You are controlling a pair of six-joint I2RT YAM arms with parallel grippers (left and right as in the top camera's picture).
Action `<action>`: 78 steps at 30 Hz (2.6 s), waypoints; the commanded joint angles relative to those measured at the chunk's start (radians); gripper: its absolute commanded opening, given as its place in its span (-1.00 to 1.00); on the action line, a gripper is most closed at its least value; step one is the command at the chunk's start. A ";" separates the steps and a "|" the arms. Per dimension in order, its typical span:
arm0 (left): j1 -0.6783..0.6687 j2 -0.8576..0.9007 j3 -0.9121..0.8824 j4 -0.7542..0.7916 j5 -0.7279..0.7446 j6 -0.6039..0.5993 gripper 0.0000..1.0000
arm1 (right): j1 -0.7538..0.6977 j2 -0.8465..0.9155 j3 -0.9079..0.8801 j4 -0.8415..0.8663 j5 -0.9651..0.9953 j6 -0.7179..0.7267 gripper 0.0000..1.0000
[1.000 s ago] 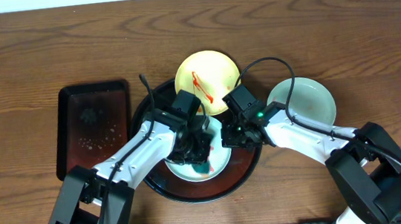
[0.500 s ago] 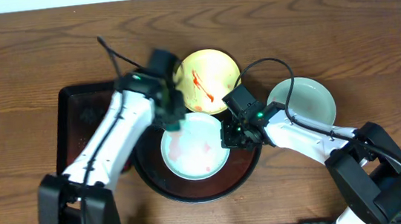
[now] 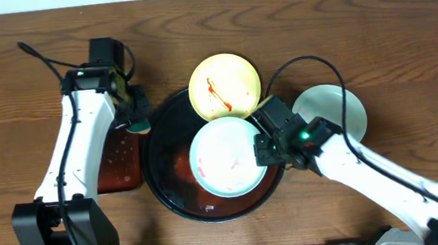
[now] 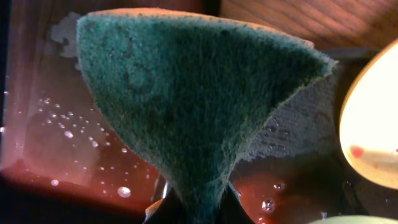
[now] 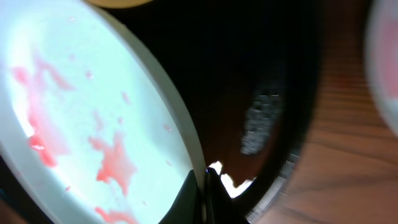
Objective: Clean dirty plates on tray and stack at the side
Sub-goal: 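Lift the sponge back to the small dark tray with the left gripper, then carry the mint-green plate right and stack it on the other plate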
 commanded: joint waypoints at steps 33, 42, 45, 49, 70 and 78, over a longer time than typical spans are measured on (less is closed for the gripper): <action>0.028 -0.018 0.010 0.031 -0.015 -0.005 -0.85 | 0.482 -0.066 0.068 0.021 1.374 -0.286 -0.98; 0.028 -0.018 0.010 0.032 -0.015 -0.005 -0.85 | 0.470 -0.066 0.068 0.008 1.157 -0.139 -0.98; 0.028 -0.018 0.010 0.032 -0.016 -0.004 -0.85 | 0.454 -0.071 0.068 -0.026 0.995 -0.064 -0.98; 0.028 -0.018 0.010 0.031 -0.016 -0.001 -0.85 | 0.393 -0.123 0.068 -0.034 0.782 0.021 -0.98; 0.028 -0.018 0.010 0.031 -0.015 -0.001 -0.85 | -0.704 -0.277 0.064 -0.238 0.031 -0.212 -0.98; 0.028 -0.018 0.010 0.031 -0.015 -0.001 -0.85 | -0.830 -0.109 0.063 -0.218 0.032 -0.275 -0.98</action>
